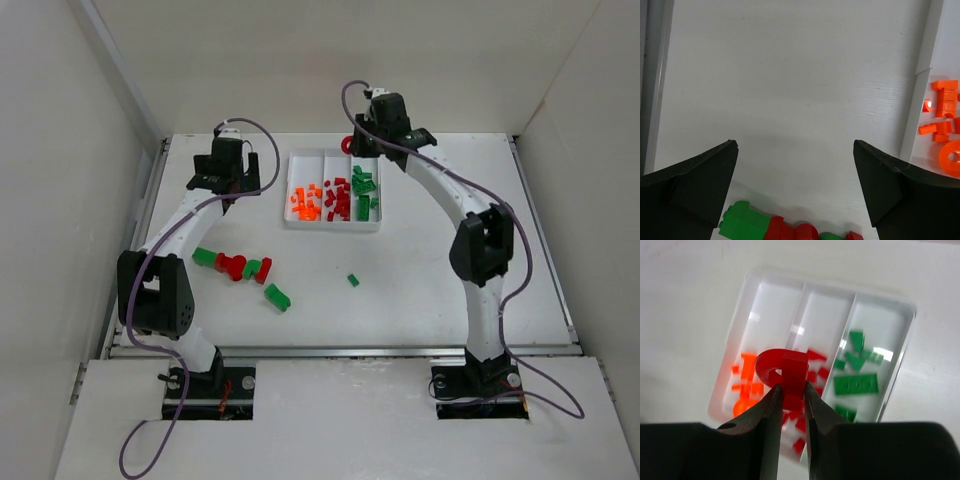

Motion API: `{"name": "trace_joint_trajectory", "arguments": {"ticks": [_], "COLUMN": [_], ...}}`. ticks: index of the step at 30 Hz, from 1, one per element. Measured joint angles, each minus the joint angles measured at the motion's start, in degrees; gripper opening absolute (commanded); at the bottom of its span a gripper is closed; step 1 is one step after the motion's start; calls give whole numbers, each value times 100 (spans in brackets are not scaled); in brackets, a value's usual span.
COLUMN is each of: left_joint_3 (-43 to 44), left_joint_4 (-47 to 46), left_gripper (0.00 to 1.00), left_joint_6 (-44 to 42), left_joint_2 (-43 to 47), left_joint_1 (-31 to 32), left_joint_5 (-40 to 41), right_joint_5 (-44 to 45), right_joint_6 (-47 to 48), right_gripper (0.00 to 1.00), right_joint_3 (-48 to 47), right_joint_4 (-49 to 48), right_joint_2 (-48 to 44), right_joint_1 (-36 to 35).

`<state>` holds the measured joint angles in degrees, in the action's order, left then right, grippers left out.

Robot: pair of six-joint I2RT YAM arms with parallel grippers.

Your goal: Sort the legos into containers by color

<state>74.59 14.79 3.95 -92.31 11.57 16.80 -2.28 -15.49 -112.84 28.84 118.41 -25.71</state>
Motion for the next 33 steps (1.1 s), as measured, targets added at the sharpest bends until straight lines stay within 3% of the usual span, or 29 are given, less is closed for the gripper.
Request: {"name": "trace_joint_trajectory", "arguments": {"ticks": [4, 7, 10, 12, 13, 16, 22, 25, 33], "left_joint_3": [0, 0, 0, 0, 0, 0, 0, 0, -2], "left_joint_4": [2, 4, 4, 4, 4, 2, 4, 4, 11], "left_gripper": [100, 100, 100, 100, 100, 100, 100, 100, 100], "left_joint_6": [-4, -7, -7, -7, -7, -7, -7, -7, -7], "left_joint_2": [-120, -236, -310, -345, -358, -363, -363, -363, -313], "left_joint_1": [-74, -125, -160, -195, -212, -249, -275, -271, -269], "left_joint_5": [20, 28, 33, 33, 31, 31, -52, -94, -116], "right_joint_5": [-79, -273, -404, -487, -531, -614, -702, -697, -166], "right_joint_6": [26, 39, 52, 57, 59, 72, 249, 358, 1290], "right_gripper": [5, 6, 14, 33, 65, 100, 100, 100, 100], "right_joint_3": [-1593, -1878, -1873, -1864, -1862, -1864, -1770, -1268, 1241], "right_joint_4": [-15, -98, -103, -118, -122, -186, -181, -116, 83], "right_joint_2": [1252, 1832, 2151, 2262, 2277, 2277, 2205, 1794, -734], "right_joint_1": [254, 284, 251, 238, 234, 208, 208, 208, -345]}}
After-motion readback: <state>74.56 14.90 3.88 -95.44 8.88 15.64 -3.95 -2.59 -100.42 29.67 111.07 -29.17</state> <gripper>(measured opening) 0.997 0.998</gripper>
